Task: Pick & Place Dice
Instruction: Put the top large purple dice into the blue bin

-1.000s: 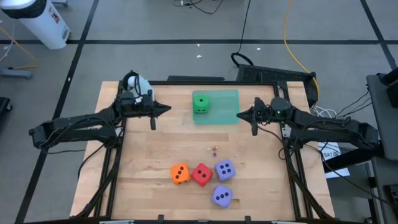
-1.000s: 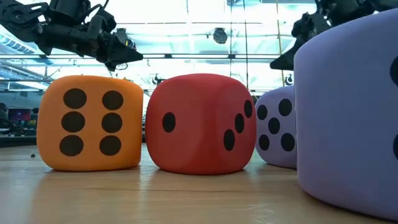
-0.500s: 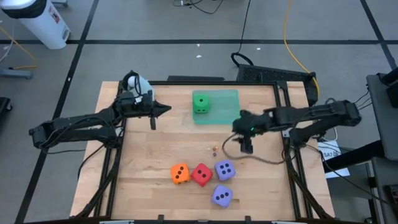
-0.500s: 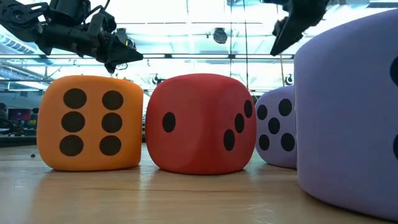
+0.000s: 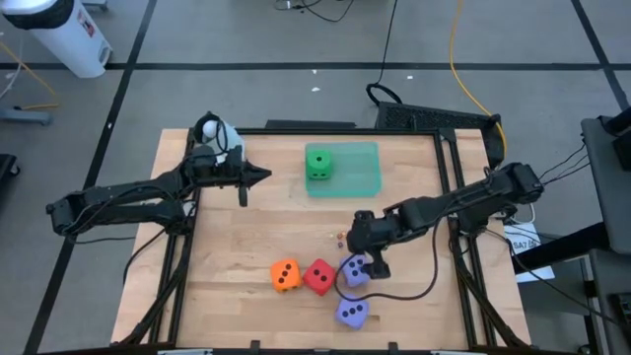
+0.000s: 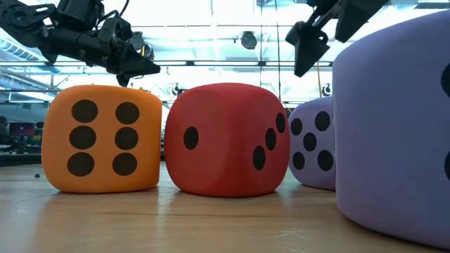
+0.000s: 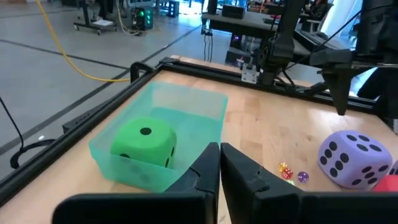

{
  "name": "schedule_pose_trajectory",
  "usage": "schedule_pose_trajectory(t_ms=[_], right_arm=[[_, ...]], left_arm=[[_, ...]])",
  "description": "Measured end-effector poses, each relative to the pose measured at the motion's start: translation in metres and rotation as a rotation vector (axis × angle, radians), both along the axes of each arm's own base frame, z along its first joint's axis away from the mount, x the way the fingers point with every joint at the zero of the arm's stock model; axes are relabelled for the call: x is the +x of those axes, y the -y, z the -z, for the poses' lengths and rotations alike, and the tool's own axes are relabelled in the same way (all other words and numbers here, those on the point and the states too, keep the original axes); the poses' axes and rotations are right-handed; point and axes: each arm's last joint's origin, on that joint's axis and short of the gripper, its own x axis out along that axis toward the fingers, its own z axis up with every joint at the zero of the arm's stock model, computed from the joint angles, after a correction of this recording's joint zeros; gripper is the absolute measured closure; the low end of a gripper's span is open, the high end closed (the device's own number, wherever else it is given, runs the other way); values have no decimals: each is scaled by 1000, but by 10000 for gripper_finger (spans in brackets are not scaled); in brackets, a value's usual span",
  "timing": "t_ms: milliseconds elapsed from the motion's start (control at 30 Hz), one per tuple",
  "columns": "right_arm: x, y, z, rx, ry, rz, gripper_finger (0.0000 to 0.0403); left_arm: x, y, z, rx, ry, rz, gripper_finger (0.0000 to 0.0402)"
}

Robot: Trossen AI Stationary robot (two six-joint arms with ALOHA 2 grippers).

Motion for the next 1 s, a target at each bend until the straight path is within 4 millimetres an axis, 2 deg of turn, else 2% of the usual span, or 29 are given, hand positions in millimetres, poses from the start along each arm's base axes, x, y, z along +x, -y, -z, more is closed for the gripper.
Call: schedule_pose_trajectory(t_ms=[167,333,567,700,1000], right_arm=[[0,-4,-2,22,12,9,4],[-1,-17,-2,-1,50,-39,3],[7,-23,18,-79,4,-46,3],[9,-25,33,-80,-81,-65,3],[9,-27,34,-101,-82,-92,3]], left_arm=[[0,0,0,0,0,0,380],[0,0,0,4,-1,1,380],[0,0,0,3,-4,2,380],[0,1,1,3,-8,7,380],[3,6,1,30,-13,43,380]])
